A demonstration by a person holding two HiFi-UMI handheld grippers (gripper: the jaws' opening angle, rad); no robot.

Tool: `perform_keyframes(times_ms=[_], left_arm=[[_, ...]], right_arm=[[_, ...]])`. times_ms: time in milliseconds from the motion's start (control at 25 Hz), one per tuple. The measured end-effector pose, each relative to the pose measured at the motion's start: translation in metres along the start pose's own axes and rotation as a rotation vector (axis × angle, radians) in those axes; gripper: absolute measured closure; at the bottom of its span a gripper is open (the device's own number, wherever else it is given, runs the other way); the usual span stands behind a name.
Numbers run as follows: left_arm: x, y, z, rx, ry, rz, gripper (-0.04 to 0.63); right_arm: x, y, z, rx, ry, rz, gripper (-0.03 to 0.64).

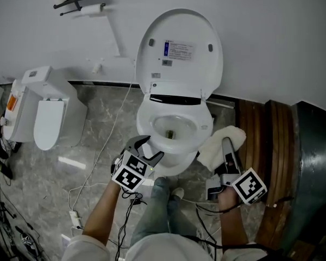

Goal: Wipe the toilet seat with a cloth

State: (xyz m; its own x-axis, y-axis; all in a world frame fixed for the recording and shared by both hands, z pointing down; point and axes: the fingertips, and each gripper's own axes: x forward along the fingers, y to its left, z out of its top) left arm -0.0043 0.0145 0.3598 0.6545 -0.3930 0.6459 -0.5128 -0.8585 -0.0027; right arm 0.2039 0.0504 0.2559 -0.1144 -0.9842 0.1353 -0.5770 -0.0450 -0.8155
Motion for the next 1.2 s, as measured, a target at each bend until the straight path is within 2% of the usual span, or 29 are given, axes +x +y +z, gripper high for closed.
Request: perform_keyframes(times_ms=[320,480,600,720,1000,1200], left_arm=[[0.006,-0.027,-0.044,0.061,0.084,-0.03,0.301],[0.013,-0.042,-0.076,0.113,0.163,-0.052,0.301],[0.018,-0.054,-0.101,0.135,0.204,-0.088,0.301],[0.025,-0.064,-0.124,0.112,0.227,-0.118,0.301],[0.047,-0.074,-0.167,0.051,0.256,-0.149,0.313],[0.07,-0.087,-0.219,0.074,0.318,-0.166,0.322]], right_arm=[[0.003,-0.008,-0.025,0.02,0.05,0.012,0.517],[-0.002,-0.028,-0.037,0.03,0.072,-0.063,0.517],[-0.001,-0.034,-0.046,0.021,0.085,-0.061,0.517],[-0.004,-0.051,-0.056,0.018,0.108,-0.103,0.517],[0.002,-0.086,-0.08,-0.015,0.131,-0.123,0.517],[-0.008,-0.126,-0.116,-0.029,0.189,-0.162,0.517]])
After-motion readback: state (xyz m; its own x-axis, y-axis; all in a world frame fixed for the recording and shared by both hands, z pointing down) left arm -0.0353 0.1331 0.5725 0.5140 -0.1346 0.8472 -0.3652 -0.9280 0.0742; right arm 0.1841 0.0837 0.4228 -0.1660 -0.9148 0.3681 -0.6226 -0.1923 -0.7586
